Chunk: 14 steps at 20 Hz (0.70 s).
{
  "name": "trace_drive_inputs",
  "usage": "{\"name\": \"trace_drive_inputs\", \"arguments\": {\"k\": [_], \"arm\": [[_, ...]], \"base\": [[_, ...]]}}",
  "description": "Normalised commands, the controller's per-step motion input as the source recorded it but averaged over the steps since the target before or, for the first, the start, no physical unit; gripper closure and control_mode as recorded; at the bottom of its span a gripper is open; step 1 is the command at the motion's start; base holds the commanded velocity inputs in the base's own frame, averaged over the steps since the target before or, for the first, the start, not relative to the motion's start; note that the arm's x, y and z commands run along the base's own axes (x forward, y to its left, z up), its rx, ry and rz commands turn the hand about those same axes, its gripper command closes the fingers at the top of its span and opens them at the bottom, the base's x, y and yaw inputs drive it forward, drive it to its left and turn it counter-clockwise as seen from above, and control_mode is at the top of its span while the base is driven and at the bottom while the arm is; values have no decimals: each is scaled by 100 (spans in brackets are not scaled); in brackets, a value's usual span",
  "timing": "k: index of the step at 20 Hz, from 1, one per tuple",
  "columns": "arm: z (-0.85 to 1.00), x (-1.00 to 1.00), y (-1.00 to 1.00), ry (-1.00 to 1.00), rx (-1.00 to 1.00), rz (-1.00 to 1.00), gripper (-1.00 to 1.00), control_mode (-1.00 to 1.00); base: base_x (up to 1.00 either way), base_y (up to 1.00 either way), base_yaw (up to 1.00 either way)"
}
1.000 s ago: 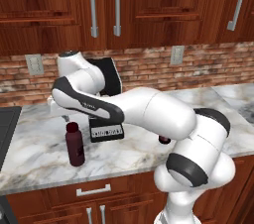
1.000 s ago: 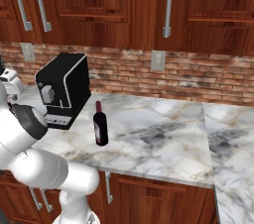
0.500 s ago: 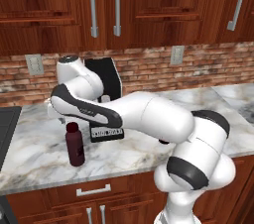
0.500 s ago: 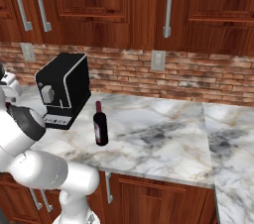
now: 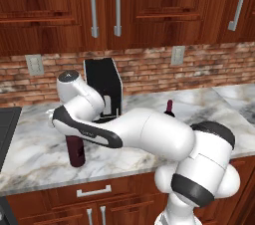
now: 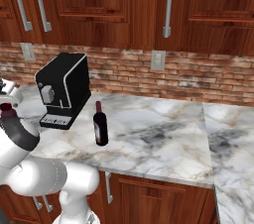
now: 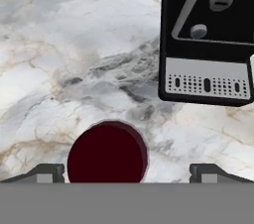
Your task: There is a wine glass and glass cup on the dining counter. Place the wine bottle next to the wine glass and the juice bottle next to the glass cup.
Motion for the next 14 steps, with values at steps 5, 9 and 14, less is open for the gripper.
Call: {"name": "trace_drive_inputs", "arguments": {"k": [5,9,14], "arm": [[-11,0,2,-3,4,0,-100,-100],[-3,0,1,0,12,0,-100,-100],[-1,0,1,0,12,0,-100,-100]], "base": [[0,0,0],[0,0,0],[0,0,0]]}}
